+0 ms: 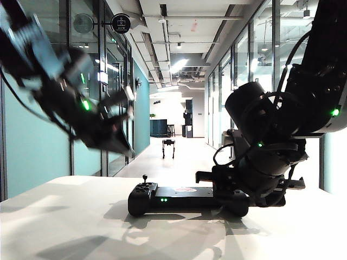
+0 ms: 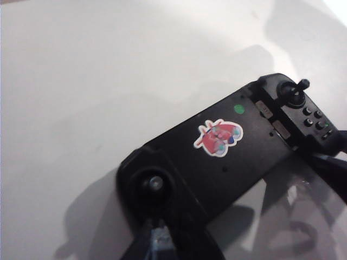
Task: Push the left joystick on the remote control sitting on the white table forward to make the robot dog walk in a straight line until it approaches the door.
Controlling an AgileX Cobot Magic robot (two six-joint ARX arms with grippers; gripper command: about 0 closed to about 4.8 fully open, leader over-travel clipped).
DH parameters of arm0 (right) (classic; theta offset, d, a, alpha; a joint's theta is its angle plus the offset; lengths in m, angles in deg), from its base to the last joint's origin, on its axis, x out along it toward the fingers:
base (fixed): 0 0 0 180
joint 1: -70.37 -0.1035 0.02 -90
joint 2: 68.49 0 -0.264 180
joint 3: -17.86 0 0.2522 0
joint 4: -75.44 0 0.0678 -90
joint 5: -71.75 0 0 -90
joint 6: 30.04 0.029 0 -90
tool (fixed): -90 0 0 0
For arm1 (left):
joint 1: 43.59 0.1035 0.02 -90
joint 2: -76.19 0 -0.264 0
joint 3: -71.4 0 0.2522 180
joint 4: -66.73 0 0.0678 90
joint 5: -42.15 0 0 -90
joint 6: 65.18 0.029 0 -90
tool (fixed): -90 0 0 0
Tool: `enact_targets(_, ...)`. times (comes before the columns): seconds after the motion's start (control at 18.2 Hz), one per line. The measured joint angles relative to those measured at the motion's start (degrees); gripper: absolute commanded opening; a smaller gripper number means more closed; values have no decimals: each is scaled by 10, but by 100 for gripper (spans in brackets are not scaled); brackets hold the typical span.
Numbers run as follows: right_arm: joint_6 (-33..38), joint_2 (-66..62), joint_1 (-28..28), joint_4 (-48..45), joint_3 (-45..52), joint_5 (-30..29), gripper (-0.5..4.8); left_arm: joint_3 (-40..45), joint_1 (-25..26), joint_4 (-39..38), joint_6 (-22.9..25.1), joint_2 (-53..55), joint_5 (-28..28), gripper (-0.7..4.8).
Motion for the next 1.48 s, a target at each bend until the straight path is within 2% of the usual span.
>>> enact_targets(0.05, -10, 0, 0, 0, 0, -11, 338, 0, 0, -26, 0, -27, -7, -5)
enact_targets(0.16, -13, 1, 0, 0, 0, -13, 337, 0, 0, -48, -9, -58, -35, -5)
enact_targets(0.55, -43, 104, 0, 94, 1, -12, 330, 18, 0, -49, -39, -132, -97, -5)
enact_targets(0.6, -54, 122, 0, 106, 2, -12, 302, 25, 0, -49, -39, -141, -101, -5)
enact_targets(0.77, -73, 184, 0, 120, 11, -10, 6, 67, 0, -40, -39, -184, -123, -5)
enact_targets(1.1, -106, 323, 0, 145, 66, 3, -5, 191, 0, 5, -44, -319, -174, -5)
enact_targets(1.48, -149, 508, 0, 154, 177, 1, -5, 369, 0, 69, -51, -517, -227, -5)
